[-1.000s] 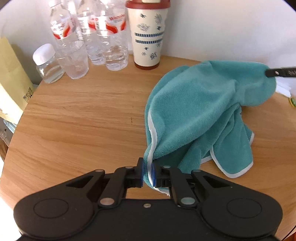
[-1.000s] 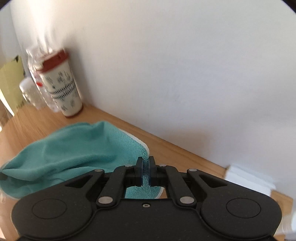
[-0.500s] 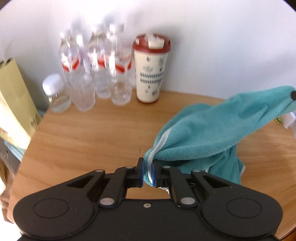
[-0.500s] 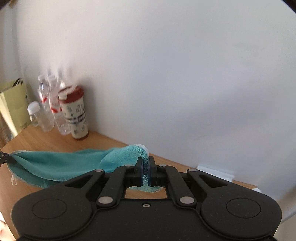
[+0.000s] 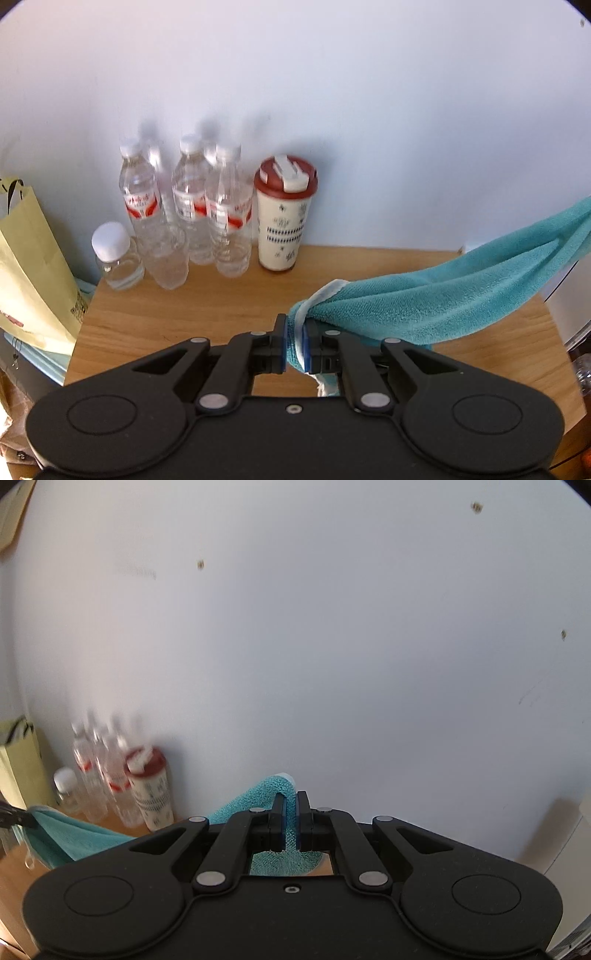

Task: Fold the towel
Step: 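Lift the teal towel with both grippers and shake it out in the air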

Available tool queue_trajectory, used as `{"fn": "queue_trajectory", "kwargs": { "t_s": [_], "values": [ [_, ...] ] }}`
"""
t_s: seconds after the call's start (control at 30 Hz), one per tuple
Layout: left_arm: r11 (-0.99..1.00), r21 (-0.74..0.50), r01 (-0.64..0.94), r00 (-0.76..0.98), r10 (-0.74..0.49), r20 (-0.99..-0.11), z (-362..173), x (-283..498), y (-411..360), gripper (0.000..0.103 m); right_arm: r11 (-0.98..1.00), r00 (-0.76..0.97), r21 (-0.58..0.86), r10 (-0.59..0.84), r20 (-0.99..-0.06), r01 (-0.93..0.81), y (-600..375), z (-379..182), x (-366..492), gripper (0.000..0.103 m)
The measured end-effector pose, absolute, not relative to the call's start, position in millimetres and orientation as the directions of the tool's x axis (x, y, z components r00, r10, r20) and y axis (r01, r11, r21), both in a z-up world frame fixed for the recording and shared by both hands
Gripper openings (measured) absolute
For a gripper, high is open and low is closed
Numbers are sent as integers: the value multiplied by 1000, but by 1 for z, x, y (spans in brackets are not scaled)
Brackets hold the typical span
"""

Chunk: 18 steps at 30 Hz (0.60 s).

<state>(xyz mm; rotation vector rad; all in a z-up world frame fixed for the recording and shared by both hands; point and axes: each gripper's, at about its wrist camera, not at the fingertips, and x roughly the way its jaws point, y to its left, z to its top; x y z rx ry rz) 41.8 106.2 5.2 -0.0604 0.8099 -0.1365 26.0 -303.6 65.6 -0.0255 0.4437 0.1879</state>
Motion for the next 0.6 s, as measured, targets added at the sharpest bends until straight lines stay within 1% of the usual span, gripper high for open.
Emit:
{"fn": "queue_trajectory", "kwargs": {
  "t_s": [0.1, 0.2, 0.3, 0.37, 0.4, 0.47, 0.57, 0.6],
  "values": [
    [988, -108, 105, 701, -151, -697, 21, 42, 110, 7, 983, 896, 34, 181, -405, -183, -302, 78, 23, 4],
    [990, -103, 93, 742, -138, -656, 44, 41, 117, 7, 981, 906, 45, 192, -376, -189, -301, 90, 27, 4],
    [992, -98, 80, 782, -124, -611, 68, 40, 124, 7, 974, 915, 70, 225, -334, -214, -300, 109, 31, 4],
    [993, -95, 71, 806, -114, -581, 83, 40, 129, 7, 968, 925, 87, 251, -284, -235, -300, 128, 34, 4],
    [993, -94, 67, 818, -108, -565, 91, 39, 131, 7, 967, 926, 88, 253, -279, -237, -300, 129, 34, 4],
    [994, -92, 57, 841, -98, -533, 107, 39, 136, 7, 961, 932, 104, 274, -237, -257, -303, 144, 33, 4],
    [994, -91, 55, 867, -93, -490, 130, 35, 140, 7, 958, 933, 120, 282, -223, -261, -308, 151, 31, 4],
    [995, -89, 54, 868, -90, -487, 133, 35, 140, 7, 957, 933, 126, 284, -220, -261, -310, 152, 30, 4]
  ]
}}
